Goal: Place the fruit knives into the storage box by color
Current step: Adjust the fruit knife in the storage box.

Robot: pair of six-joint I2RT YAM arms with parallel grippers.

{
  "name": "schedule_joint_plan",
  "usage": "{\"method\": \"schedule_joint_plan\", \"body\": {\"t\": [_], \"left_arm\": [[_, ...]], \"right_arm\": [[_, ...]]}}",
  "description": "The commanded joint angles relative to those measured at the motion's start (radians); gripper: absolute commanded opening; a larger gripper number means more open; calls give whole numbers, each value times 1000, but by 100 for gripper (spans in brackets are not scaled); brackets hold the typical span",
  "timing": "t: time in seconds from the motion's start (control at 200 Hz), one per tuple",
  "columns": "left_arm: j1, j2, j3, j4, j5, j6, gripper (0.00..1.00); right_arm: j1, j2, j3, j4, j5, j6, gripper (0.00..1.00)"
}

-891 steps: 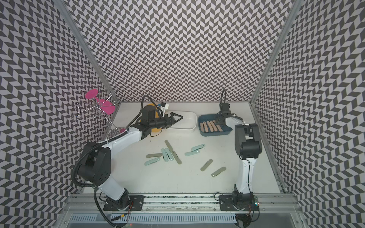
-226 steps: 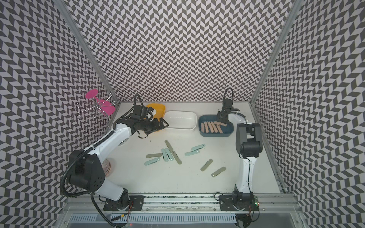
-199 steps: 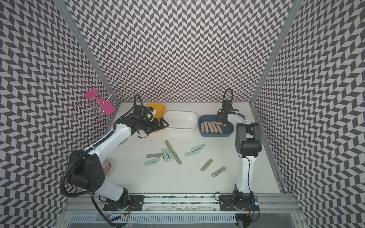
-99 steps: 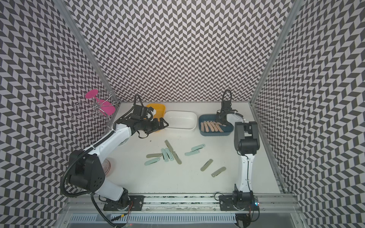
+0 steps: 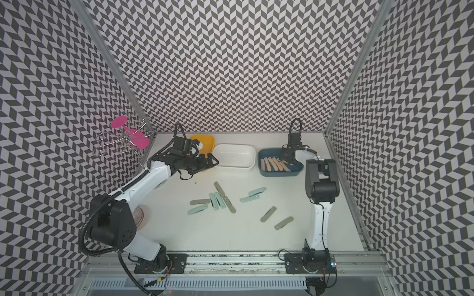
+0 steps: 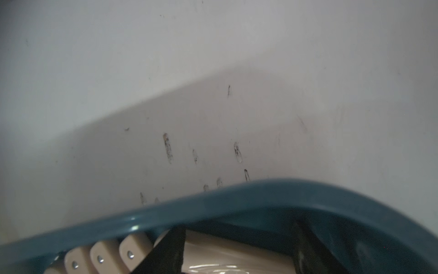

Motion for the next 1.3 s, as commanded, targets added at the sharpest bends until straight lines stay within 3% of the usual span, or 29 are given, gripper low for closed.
{"method": "schedule_joint_plan", "body": {"t": [0.0,0.516,0.881,1.297], "left_arm": [[-1,-16,-5,26,0,-6,99],[-1,-7,-2,34,5,-13,99],[-1,3,4,35,7,-11,99],[-1,4,-1,34,6,-9,99]], "right_arm": [[0,-23,-55,-43,-32,13,69],[-8,-107,-93,-57,-54,5,71],[-11,-48,-22,-69,-52,-3,71],[-12,-55,-95,-53,-99,-1,69]]}}
